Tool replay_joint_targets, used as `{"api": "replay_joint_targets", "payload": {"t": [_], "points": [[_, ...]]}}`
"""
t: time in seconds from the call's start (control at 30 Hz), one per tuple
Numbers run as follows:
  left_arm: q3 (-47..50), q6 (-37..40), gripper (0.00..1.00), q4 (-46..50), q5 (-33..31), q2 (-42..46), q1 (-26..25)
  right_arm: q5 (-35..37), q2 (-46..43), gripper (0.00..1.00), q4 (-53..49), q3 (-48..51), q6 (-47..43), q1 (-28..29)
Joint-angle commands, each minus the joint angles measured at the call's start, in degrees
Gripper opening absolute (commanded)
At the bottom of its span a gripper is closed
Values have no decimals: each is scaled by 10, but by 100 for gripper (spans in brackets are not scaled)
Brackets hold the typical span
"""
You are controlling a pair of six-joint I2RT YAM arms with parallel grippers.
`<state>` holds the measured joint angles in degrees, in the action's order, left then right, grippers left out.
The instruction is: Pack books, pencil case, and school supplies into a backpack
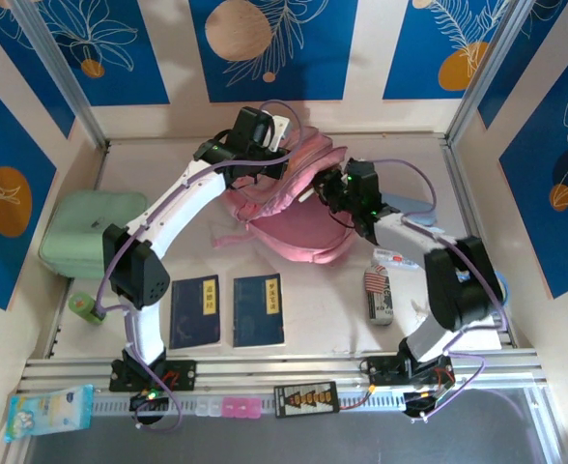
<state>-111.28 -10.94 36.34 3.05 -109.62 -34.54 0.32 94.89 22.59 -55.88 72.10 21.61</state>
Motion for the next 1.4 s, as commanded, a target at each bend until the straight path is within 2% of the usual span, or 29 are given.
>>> {"api": "replay_joint_targets", "payload": {"t": [0.0,0.17,0.23,0.33,0.5,0.6,0.7,0.87,1.0,1.13,1.37], "points": [[-39,-18,0,-62,26,16,-6,32,55,18,77,-35,1,10],[-40,-19,0,-61,23,13,-6,84,105,17,24,-59,7,34],[-39,-18,0,-61,21,12,-6,84,122,18,9,-70,21,39],[-38,-17,0,-63,20,9,-6,54,149,20,13,-89,58,39],[-40,-18,0,-56,9,0,-5,12,191,26,-39,-141,105,33],[-37,-14,0,-46,-15,-1,-4,-37,198,35,-2,-139,109,26],[-31,-4,0,-38,-32,-4,-1,-47,168,53,-33,-119,99,20],[-7,2,0,-46,-38,-13,11,-69,86,68,-76,-49,109,-7],[13,7,0,-56,-79,-28,16,-86,24,68,-124,-9,133,-33],[13,1,0,-64,-58,-59,20,-88,-48,67,-188,20,135,-62],[20,-3,1,-69,4,-83,21,20,-199,72,-341,72,52,-94]]}}
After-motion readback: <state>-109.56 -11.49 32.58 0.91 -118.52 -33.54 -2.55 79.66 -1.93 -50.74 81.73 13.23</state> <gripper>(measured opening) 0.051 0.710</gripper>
